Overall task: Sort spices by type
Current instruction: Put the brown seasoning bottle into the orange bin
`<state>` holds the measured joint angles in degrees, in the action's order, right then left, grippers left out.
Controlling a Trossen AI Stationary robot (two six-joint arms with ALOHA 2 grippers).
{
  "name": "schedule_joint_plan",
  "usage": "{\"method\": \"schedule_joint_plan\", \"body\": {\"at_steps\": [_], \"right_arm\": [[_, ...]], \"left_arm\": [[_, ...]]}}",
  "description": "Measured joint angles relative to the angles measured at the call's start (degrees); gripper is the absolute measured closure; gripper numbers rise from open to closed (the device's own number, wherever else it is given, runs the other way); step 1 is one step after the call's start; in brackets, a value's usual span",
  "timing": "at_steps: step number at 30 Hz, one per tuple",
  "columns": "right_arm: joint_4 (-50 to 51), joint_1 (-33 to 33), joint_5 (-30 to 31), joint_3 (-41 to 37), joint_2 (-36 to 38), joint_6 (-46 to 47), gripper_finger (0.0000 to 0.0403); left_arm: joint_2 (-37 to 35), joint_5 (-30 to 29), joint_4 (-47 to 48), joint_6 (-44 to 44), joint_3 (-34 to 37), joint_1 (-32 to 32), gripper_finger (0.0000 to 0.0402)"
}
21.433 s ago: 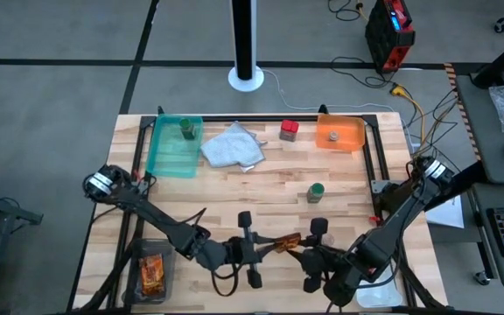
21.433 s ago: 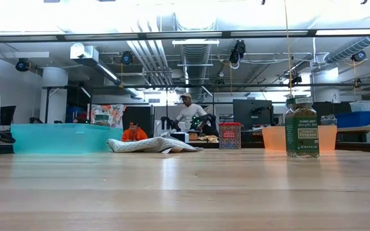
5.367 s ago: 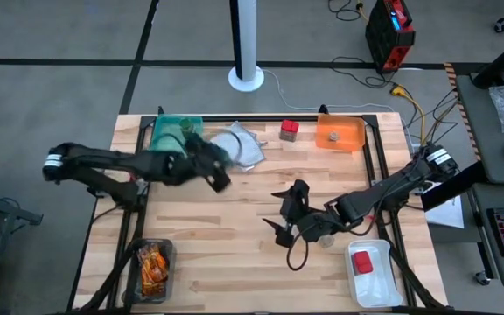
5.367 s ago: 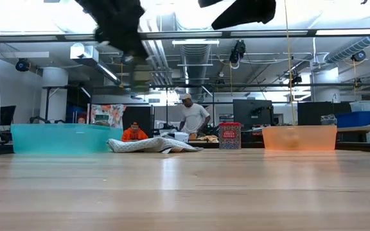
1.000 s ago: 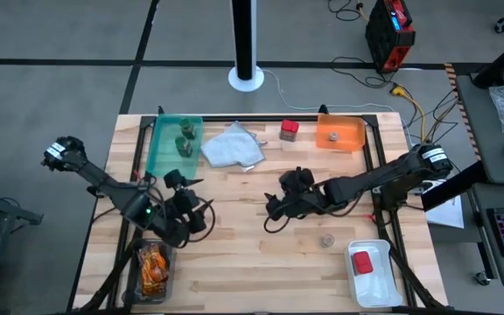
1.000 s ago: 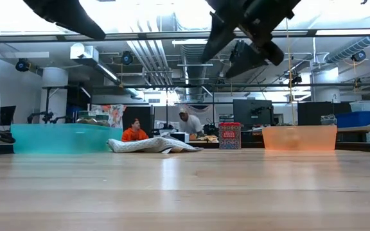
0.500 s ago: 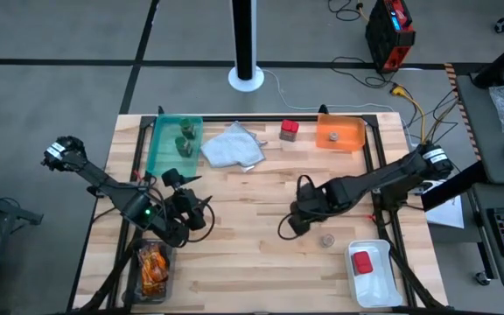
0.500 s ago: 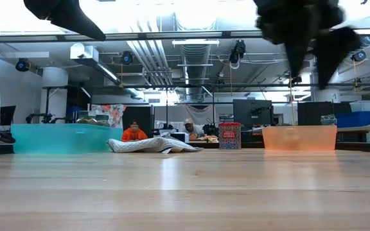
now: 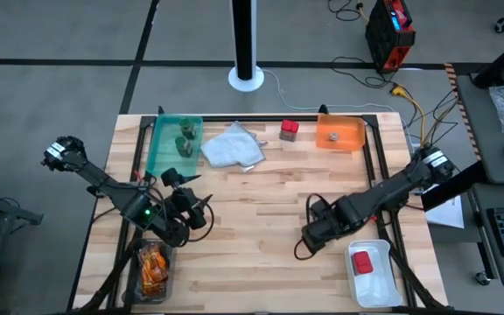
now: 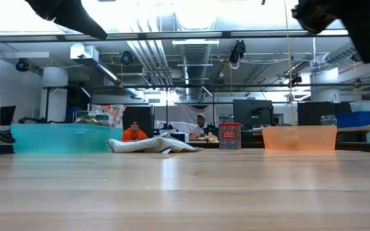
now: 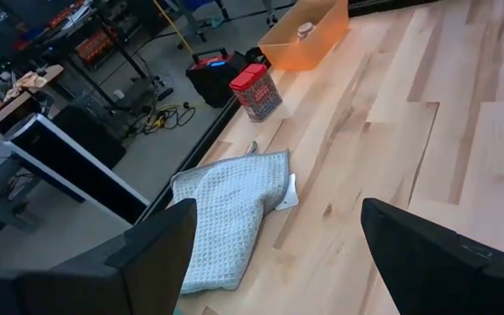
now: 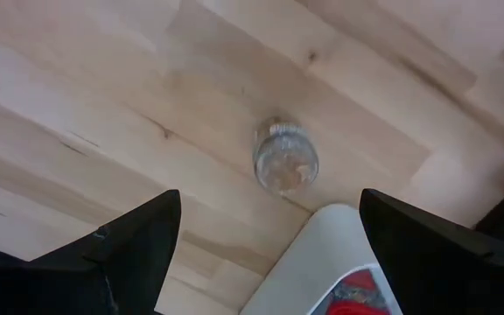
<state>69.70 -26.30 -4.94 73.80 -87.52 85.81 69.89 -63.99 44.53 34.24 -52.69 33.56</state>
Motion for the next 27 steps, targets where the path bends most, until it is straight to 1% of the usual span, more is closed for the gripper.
{"method": "schedule_joint_plan", "body": {"at_steps": [4,7,12,23,27], "right_arm": [[-0.3,-2.2,-0.1,-0.7,-1.4,3.0,0.0062],[-1.0,-2.9,0.0,-1.6,-2.5,3.2,0.0062],[-3.4,-3.0,-0.1,-3.4,-3.1,2.1,0.0067],[-3.9,-2.8,0.0,-6.2,-3.3,1.8,0.0104],[-5.8,-2.8,0.0,-8.3,-3.3,1.9,0.01]], "left_arm": [[0.0,0.0,0.0,0.8,0.0,0.0,0.0095],[0.0,-0.3,0.0,0.5,0.0,0.0,0.0095],[0.0,-1.2,-0.4,0.4,0.0,0.0,0.0095],[0.0,-1.1,-0.4,0.8,0.0,0.0,0.0096],[0.0,-1.1,-0.4,0.8,0.0,0.0,0.0096]]}}
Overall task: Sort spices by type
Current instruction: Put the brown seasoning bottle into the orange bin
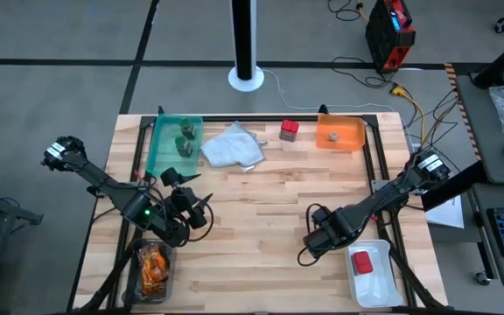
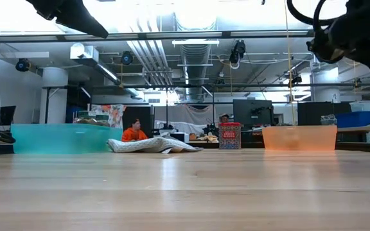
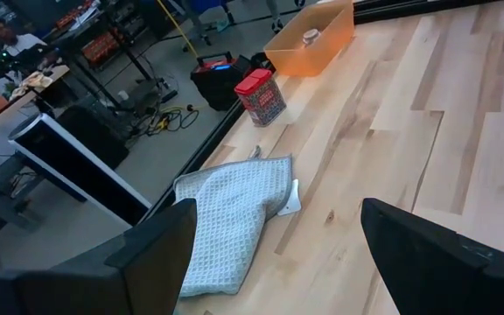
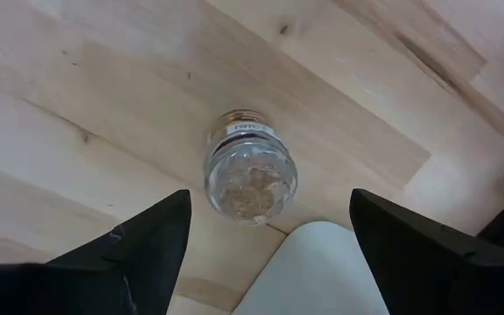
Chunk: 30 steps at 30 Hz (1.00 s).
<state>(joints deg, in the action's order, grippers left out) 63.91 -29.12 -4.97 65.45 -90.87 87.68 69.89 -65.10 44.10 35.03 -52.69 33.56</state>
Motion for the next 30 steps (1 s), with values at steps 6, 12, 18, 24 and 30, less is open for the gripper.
{"method": "schedule_joint_plan", "body": {"at_steps": [6,12,18,24,30], "right_arm": [[-2.7,0.0,0.0,-1.9,0.0,-0.2,0.0076],[-11.8,0.0,0.1,-5.5,-0.1,-0.2,0.0067],[-13.1,0.0,0.5,-7.7,-0.1,0.9,0.0096],[-13.3,0.0,0.5,-7.8,-0.1,1.6,0.0181],[-13.5,0.0,0.4,-7.8,0.0,2.3,0.0238]], "left_arm": [[0.0,0.0,0.0,0.0,0.0,0.0,0.0096],[0.0,-0.2,0.0,0.0,0.0,0.0,0.0096],[0.0,-0.2,0.0,0.6,0.0,0.0,0.0096],[0.0,-0.5,0.0,0.7,0.0,0.0,0.0096],[0.0,-0.5,-0.2,1.1,0.0,0.0,0.0096]]}}
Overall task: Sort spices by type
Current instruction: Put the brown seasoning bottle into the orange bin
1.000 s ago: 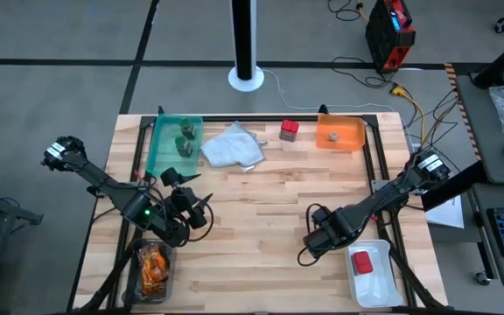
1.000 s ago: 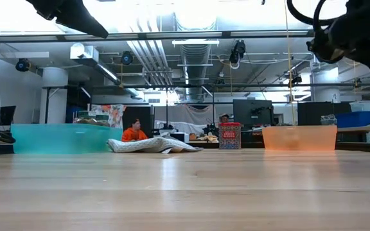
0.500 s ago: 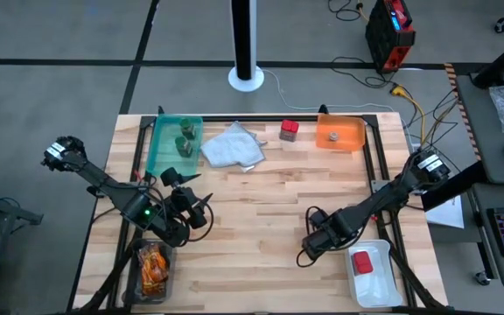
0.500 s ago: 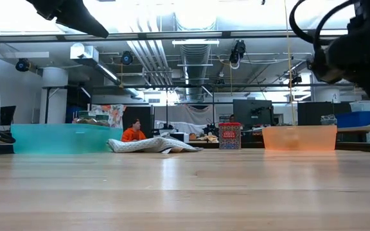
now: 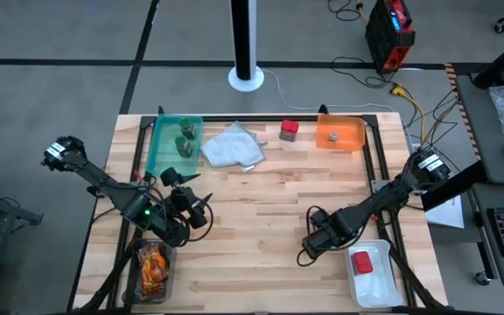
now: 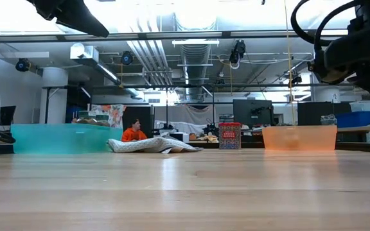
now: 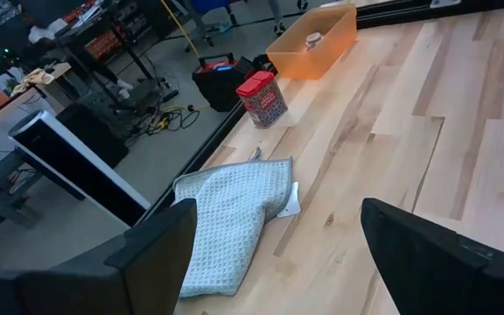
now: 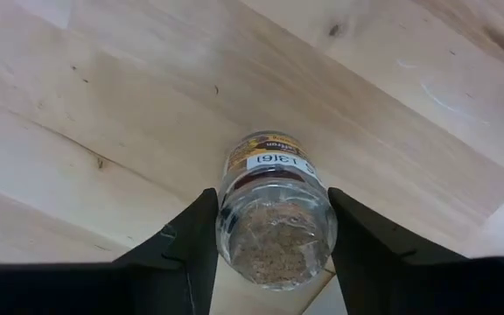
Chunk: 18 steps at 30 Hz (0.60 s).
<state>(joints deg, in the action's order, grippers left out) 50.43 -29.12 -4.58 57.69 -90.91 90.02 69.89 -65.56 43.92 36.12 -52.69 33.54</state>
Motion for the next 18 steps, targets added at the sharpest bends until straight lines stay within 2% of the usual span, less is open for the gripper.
{"method": "schedule_joint_plan", "body": {"at_steps": [5,9,14,18], "right_arm": [[1.6,0.5,-0.4,1.7,0.2,-2.5,0.0238],[9.8,3.3,-0.4,9.1,1.3,-6.7,0.0238],[21.6,10.2,2.8,21.5,1.5,-16.6,0.0238],[25.0,18.3,6.5,29.7,1.5,-27.0,0.0238]], "left_arm": [[0.0,0.0,0.0,-0.5,0.0,0.0,0.0096],[0.0,0.0,0.0,-1.5,0.0,0.0,0.0096],[0.0,-0.1,-0.3,-2.7,0.0,0.0,0.0096],[0.0,-0.5,-0.3,-2.8,0.0,0.0,0.0096]]}}
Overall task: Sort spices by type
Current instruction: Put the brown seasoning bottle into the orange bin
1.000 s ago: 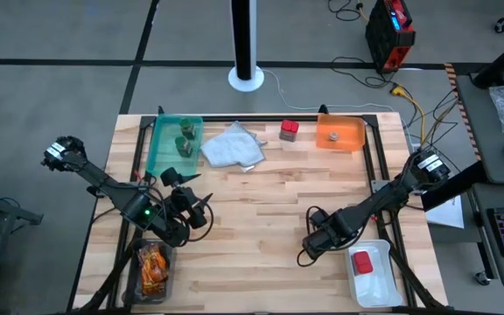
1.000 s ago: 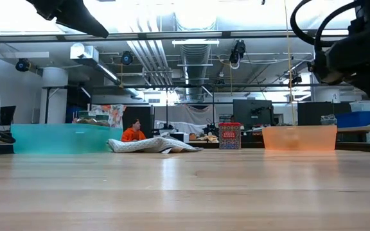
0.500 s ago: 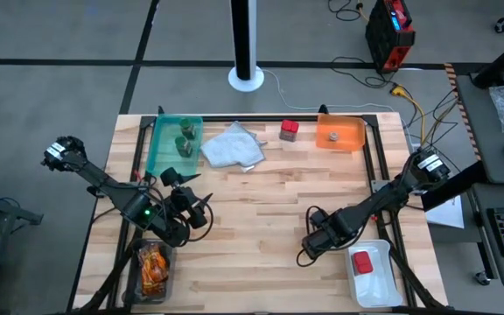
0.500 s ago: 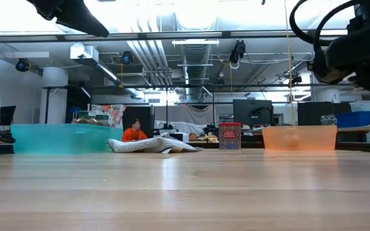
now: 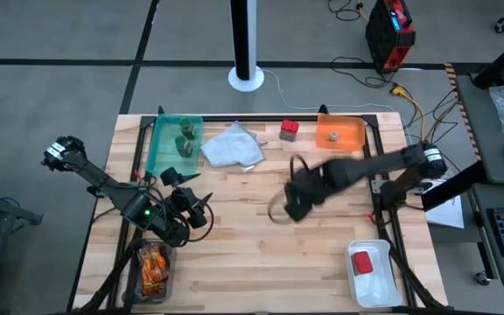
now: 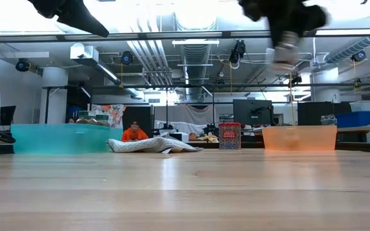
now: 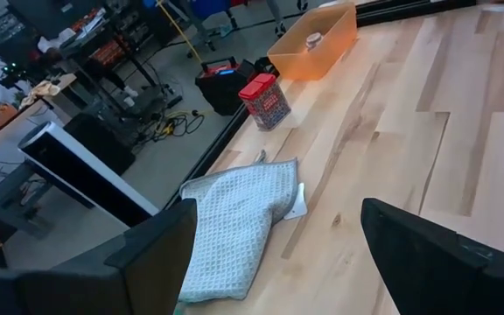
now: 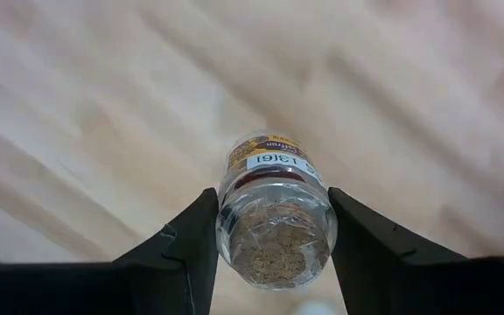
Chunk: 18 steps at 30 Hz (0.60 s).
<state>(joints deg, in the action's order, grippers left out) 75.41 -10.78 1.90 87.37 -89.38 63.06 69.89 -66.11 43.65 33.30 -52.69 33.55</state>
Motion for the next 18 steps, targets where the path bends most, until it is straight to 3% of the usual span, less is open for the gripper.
{"method": "schedule_joint_plan", "body": {"at_steps": [9,18], "right_arm": [[0.2,24.1,3.5,7.2,0.0,-21.1,0.0238],[0.8,49.2,7.5,5.3,0.0,-30.0,0.0238]], "left_arm": [[0.0,0.0,0.1,-1.3,0.0,0.0,0.0096],[0.0,-2.9,0.2,-1.4,0.0,0.0,0.0096]]}}
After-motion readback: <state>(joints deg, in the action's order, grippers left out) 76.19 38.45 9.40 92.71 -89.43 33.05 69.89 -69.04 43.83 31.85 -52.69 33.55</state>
